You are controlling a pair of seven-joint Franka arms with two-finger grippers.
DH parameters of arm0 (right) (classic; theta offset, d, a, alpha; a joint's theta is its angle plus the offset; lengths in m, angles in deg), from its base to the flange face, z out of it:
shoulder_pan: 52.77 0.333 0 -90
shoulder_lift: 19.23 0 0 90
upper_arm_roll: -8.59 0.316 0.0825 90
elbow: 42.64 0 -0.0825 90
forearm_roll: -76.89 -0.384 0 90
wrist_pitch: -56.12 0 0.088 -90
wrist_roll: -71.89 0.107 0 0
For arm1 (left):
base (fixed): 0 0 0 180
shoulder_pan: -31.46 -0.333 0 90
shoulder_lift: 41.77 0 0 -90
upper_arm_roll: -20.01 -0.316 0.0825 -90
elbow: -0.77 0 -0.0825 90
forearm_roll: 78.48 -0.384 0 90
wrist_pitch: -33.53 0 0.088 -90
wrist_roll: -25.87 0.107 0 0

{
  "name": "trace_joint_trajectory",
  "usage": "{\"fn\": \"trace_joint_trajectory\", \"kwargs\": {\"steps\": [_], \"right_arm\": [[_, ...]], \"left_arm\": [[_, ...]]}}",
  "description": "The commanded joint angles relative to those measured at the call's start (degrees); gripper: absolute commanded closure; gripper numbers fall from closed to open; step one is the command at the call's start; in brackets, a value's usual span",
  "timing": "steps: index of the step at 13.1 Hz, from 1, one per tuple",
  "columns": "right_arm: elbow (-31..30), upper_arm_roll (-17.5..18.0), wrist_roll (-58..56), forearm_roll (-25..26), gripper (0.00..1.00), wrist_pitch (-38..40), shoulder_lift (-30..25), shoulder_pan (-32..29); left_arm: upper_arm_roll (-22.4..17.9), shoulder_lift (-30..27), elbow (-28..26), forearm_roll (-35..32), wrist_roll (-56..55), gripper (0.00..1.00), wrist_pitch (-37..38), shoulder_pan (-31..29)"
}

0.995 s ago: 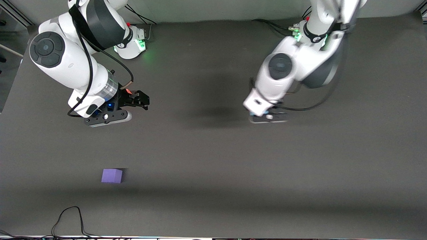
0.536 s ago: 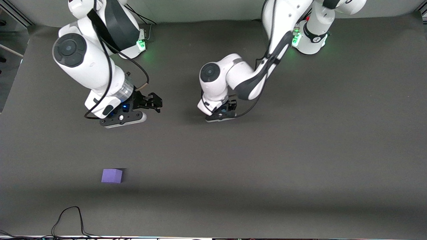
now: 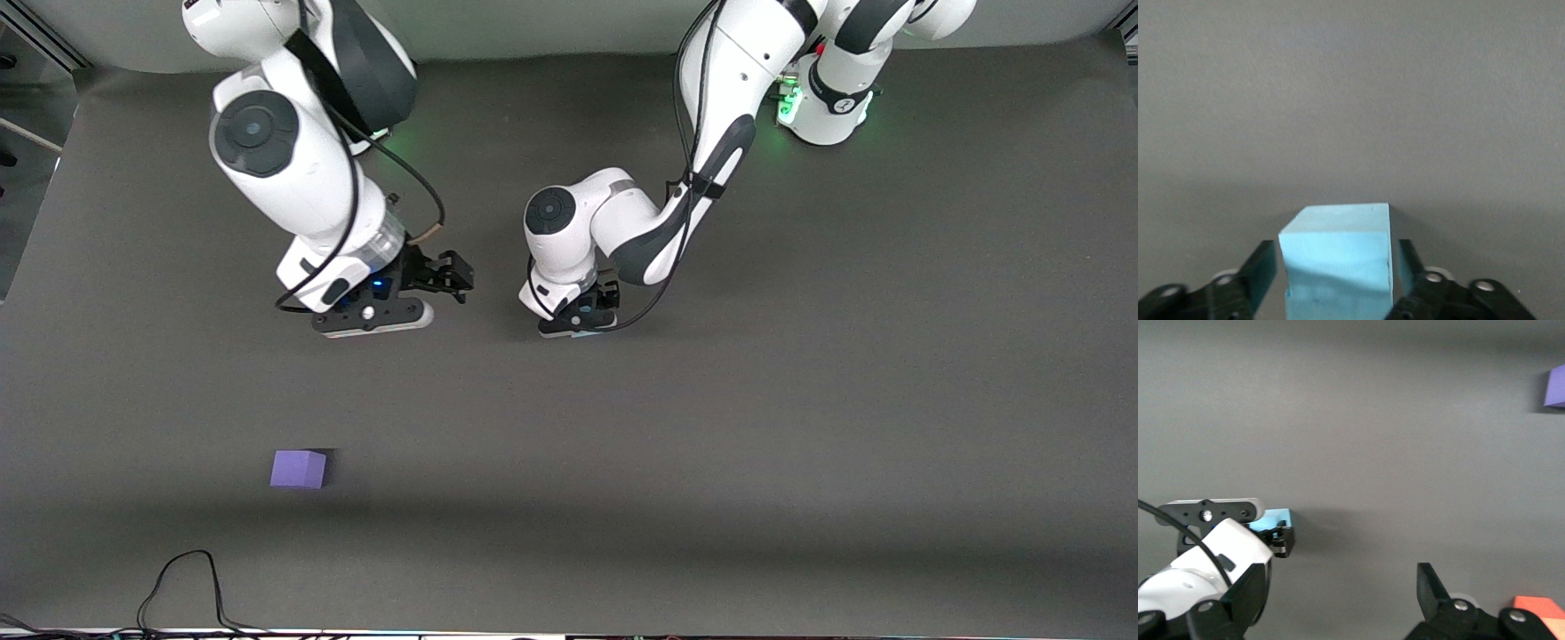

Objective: Place blue block between orange and purple blocks
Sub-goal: 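Carry the blue cube to the table middle and release it, then withdraw the left gripper while the right gripper moves over the blue cube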

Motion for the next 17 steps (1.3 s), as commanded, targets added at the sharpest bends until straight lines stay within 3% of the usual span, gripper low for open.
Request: {"fn": "trace_joint_trajectory", "kwargs": {"steps": [1,6,9,13,15,17], "right_arm": [[3.9,-0.4,2.6,-0.4,0.00,0.1,3.3,2.0],[3.5,-1.0,-1.8,-0.6,0.00,-0.9,3.4,1.5],[3.4,-0.6,8.1,0.1,0.00,-1.7,3.9,4.6],[2.7,-1.0,11.1,0.2,0.00,-11.2,13.2,14.8],[2.6,-0.7,13.4,0.8,0.00,-13.1,16.3,16.6],[2.5,-0.6,13.1,1.0,0.00,-18.0,21.6,18.5]], "left_arm": [[0.3,-3.8,0.4,1.6,6.1,0.00,2.0,-3.7],[1.4,-13.0,-0.2,16.8,30.7,0.00,13.7,-16.5],[1.4,-18.1,-0.1,21.7,44.7,0.00,23.9,-27.4],[0.9,-26.8,0.0,21.4,59.9,0.00,37.0,-41.9],[0.7,-31.8,0.0,21.0,65.9,0.00,40.8,-49.3],[0.7,-36.2,-0.1,16.7,68.2,0.00,43.7,-52.3]]}}
